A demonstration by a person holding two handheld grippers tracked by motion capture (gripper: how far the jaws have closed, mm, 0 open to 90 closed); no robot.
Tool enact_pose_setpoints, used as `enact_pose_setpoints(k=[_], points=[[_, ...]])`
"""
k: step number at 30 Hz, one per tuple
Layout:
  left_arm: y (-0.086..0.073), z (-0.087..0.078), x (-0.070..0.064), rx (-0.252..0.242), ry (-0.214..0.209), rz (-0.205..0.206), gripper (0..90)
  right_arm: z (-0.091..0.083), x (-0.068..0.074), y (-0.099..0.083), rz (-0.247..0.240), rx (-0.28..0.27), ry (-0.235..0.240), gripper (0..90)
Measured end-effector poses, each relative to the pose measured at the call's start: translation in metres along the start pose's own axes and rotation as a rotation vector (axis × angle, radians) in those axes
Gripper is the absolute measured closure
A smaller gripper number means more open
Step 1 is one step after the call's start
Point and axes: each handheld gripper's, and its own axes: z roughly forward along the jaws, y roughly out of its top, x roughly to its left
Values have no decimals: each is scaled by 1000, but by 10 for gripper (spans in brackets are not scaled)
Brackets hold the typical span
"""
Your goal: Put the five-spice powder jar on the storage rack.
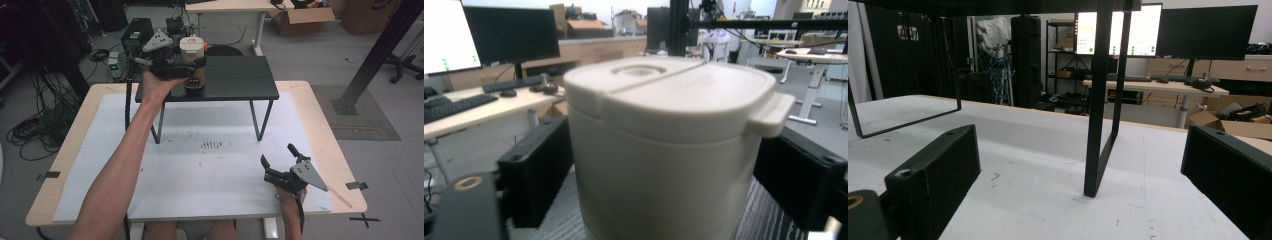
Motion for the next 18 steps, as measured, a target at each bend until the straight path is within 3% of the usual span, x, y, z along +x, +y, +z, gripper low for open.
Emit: enact_pose_setpoints(k=[7, 12, 18], points=[[1, 0, -4, 22, 21, -8, 4, 0, 0, 0, -1, -1, 0, 19], [2, -2, -4, 31, 28, -22, 2, 0, 0, 0, -1, -2, 1, 19], [5, -10, -5, 30, 29, -8, 2, 0, 0, 0, -3, -2, 1, 19]])
